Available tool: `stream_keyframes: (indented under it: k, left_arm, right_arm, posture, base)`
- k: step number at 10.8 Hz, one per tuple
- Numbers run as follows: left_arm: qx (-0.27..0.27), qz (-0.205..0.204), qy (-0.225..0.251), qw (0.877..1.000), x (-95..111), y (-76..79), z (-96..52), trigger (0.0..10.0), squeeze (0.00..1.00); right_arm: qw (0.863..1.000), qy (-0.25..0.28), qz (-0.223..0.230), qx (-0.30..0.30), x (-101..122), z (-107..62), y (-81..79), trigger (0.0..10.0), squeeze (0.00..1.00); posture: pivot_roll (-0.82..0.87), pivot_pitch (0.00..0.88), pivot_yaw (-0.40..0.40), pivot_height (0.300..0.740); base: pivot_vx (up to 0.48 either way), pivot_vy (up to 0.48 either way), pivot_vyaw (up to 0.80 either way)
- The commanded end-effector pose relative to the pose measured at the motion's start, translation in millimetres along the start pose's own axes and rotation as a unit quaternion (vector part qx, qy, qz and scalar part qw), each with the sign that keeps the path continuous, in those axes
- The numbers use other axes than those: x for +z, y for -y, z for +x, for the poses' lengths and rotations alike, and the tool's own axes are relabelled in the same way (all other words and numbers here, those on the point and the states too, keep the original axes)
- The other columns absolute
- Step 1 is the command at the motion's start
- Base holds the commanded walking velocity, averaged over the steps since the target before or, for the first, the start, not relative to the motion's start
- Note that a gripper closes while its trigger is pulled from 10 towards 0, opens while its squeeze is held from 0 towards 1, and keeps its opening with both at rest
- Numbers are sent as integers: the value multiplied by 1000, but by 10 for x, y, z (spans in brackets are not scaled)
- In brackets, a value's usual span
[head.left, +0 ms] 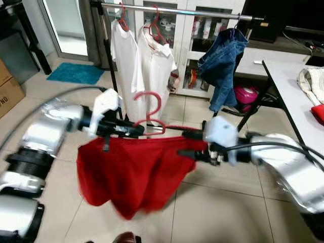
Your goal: Hang hanger
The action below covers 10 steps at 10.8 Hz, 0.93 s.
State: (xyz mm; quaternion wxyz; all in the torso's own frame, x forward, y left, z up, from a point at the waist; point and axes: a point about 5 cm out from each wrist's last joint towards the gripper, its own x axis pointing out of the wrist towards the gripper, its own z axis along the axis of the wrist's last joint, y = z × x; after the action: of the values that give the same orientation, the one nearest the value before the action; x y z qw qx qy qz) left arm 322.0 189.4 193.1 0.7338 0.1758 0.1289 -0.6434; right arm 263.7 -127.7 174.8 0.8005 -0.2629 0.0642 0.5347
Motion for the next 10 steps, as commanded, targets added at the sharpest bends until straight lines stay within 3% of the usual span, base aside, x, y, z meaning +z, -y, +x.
stream_keyframes:
  k: [1, 3, 4, 5, 6, 7, 8, 9, 10]
  left_arm:
    - [-6, 13, 5, 1000, 85, 1, -52, 0, 0]
    - [-6, 13, 5, 1000, 85, 1, -52, 0, 0]
    - [-8, 12, -1, 1000, 77, 18, -96, 0, 0]
    - [-14, 9, 3, 1000, 90, 45, -138, 0, 0]
    - [-24, 9, 7, 1000, 111, 60, -143, 0, 0]
    - [-28, 9, 8, 1000, 132, 68, -147, 0, 0]
    - [-26, 9, 11, 1000, 146, 61, -147, 0, 0]
    - [-25, 8, 12, 1000, 149, 60, -145, 0, 0]
    - [-26, 7, 9, 1000, 144, 72, -149, 0, 0]
  right_arm:
    - [999, -1, -30, -12, 26, 21, 37, 10000, 0]
    - [999, -1, -30, -12, 26, 21, 37, 10000, 0]
    - [998, -8, -59, -14, 23, 42, 46, 10000, 0]
    - [996, -33, -79, 2, -40, 56, 27, 8784, 0]
    - [995, -46, -87, 2, -73, 61, 37, 4235, 0]
    - [993, -55, -103, -5, -104, 75, 68, 2039, 0]
    - [992, -58, -115, -7, -124, 82, 82, 627, 0]
    - [991, -58, -120, -9, -130, 85, 88, 1451, 0]
    - [991, -57, -125, -10, -130, 91, 95, 1020, 0]
  posture:
    - [-48, 0, 29, 740]
    - [-48, 0, 29, 740]
    - [-37, 0, 18, 740]
    - [-37, 0, 18, 740]
    - [-39, 0, 19, 740]
    - [-40, 0, 19, 740]
    - [-40, 0, 19, 740]
    - [-39, 0, 19, 740]
    - [-38, 0, 19, 740]
  base:
    - [0, 0, 0]
    - [0, 0, 0]
    - [0, 0, 0]
    - [0, 0, 0]
    - [0, 0, 0]
    - [0, 0, 0]
    - [0, 0, 0]
    - [0, 0, 0]
    - [0, 0, 0]
